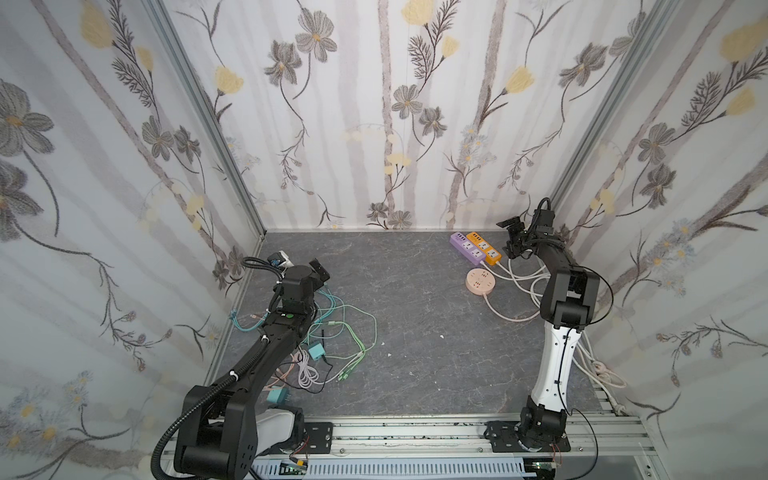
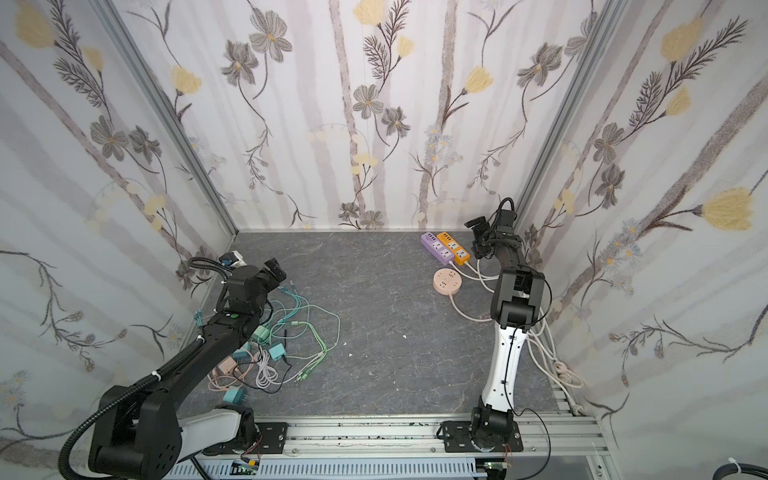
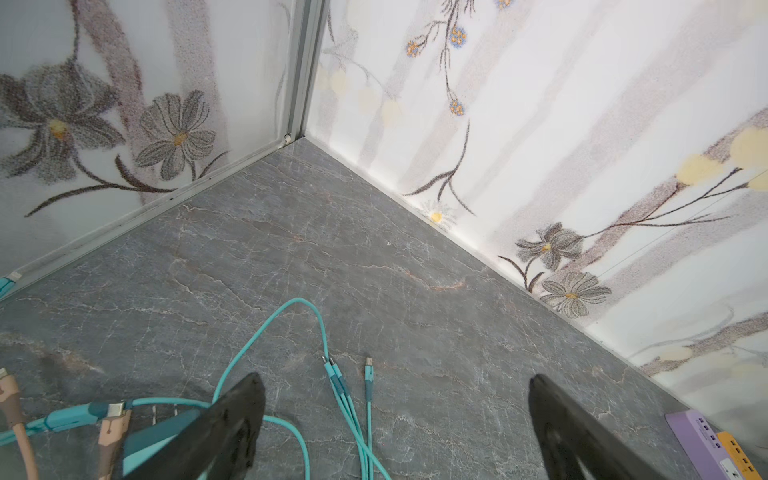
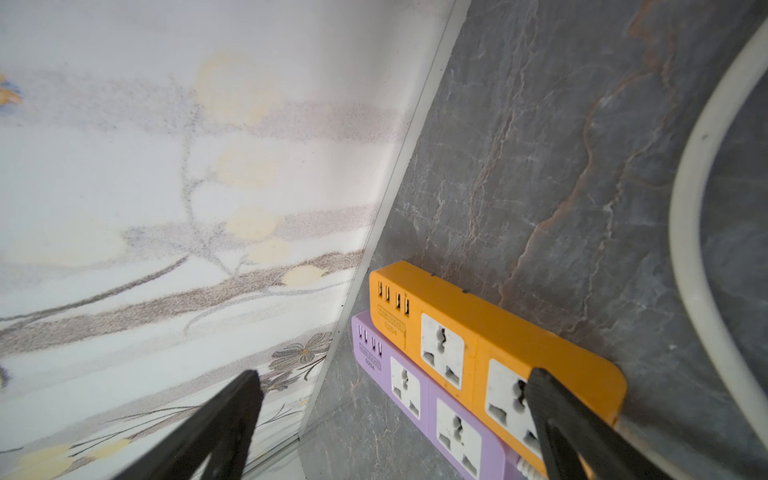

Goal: Insert the plug

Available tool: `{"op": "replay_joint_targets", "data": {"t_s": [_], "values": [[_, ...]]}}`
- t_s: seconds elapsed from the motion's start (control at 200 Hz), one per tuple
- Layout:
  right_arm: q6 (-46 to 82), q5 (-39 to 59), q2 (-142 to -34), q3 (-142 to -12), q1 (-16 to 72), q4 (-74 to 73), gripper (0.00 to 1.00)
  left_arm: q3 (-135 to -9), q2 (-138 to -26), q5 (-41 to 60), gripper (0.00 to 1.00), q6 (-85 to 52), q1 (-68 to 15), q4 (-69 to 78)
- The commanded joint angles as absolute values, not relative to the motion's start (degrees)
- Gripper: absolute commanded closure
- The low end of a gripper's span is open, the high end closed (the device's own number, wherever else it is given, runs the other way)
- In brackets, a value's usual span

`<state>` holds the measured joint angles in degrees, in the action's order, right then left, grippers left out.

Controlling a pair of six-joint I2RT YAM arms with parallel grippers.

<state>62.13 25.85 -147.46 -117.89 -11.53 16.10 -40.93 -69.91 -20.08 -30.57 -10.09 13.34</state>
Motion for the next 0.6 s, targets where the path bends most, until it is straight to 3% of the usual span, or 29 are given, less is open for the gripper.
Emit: {"op": "replay_joint_targets", "data": {"t_s": [0.0,0.325,0.595], "values": [[61.59,23.47,-149.14,-119.89,-11.6,18.62,0.01,-42.46,-69.96,-20.22,0.0,-31.64,-10.11,11.28],[66.28,31.17,-154.92,-123.57,-11.51,17.26,0.01,-42.94,-70.04,-21.21,0.0,-31.22,-10.11,10.71],[57.98,37.78,-155.01,-123.51,-10.57,20.42,0.01,-42.52,-70.74,-20.57,0.0,-31.14,-10.11,11.99]]}}
